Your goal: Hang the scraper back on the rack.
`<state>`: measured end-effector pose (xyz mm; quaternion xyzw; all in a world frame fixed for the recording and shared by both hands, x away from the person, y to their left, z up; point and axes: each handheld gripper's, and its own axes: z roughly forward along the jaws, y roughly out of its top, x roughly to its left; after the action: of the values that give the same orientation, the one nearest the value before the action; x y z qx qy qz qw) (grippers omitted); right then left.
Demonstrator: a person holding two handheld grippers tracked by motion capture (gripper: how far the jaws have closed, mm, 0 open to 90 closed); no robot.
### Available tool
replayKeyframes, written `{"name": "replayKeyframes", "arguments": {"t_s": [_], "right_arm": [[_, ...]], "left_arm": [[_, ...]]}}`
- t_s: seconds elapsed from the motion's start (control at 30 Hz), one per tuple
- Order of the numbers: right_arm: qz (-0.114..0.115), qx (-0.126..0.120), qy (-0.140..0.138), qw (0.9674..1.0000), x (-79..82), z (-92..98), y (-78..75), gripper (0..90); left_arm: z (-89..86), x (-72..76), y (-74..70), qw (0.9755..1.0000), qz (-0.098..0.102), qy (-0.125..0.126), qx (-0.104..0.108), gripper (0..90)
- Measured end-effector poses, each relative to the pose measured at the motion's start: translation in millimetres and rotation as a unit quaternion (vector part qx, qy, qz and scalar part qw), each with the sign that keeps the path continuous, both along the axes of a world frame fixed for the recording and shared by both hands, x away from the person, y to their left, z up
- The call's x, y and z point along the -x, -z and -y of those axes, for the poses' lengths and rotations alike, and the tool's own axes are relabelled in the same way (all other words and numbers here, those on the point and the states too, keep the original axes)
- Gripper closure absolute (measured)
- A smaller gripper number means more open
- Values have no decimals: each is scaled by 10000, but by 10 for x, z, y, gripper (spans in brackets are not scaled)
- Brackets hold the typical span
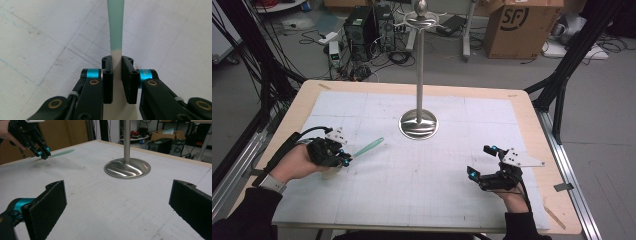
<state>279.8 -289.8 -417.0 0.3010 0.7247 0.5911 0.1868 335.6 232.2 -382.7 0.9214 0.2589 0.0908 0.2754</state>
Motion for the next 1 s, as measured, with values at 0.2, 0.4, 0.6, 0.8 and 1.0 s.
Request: {"name": "replayKeyframes", "arguments": {"t_s": [0.2, 0.4, 0.6, 0.8, 1.0], "right_arm": [[10, 17, 9, 10000, 2, -1, -1, 3], [-8, 18, 15, 10000, 2, -1, 1, 3], [-8, 0, 17, 10000, 6, 3, -1, 3], [-36, 10, 18, 10000, 9, -4, 1, 3], [-28, 15, 25, 10000, 4, -4, 3, 3]], "left_arm": [[-51, 69, -92, 9972, 173, -131, 710, 803], [-78, 120, -134, 9915, 348, -237, 1230, 803], [-82, 167, -125, 9846, 537, -408, 1614, 803], [-97, 210, -157, 9738, 943, -539, 1999, 803], [-143, 212, -210, 9617, 1247, -795, 2307, 803]]}}
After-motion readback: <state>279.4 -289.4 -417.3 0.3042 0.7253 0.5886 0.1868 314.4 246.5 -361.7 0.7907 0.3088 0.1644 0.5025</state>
